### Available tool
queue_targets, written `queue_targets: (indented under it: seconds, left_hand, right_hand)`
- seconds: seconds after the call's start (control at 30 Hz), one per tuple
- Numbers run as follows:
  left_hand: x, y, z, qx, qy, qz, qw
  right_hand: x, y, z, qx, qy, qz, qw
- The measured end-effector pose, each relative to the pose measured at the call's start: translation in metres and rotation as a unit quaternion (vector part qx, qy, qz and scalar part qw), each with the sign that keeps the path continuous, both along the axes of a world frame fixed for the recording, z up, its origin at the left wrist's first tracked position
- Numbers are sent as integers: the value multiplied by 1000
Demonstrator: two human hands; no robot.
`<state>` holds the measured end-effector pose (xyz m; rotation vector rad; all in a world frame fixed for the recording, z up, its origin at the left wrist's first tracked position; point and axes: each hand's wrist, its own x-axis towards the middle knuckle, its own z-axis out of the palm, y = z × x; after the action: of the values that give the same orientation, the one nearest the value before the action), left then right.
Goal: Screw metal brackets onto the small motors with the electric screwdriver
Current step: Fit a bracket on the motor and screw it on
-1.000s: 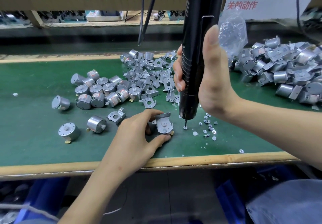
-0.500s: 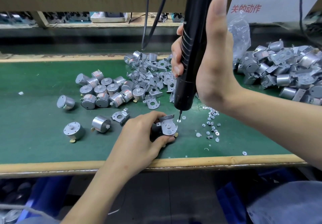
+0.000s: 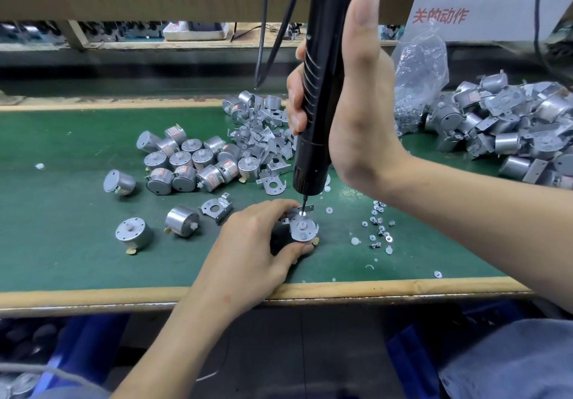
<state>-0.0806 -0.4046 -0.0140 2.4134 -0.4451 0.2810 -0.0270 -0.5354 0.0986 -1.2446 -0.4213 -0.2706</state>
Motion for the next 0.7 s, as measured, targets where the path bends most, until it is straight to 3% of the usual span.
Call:
queue_targets:
  seconds: [0.4, 0.7]
  left_hand:
    - [0, -2, 0, 0, 1, 4, 1000]
    - [0, -2, 0, 5, -3, 8, 1000]
  right_hand:
    - [3, 4, -6, -11, 6, -6, 1000]
    - [-3, 13, -6, -58, -64, 16, 996]
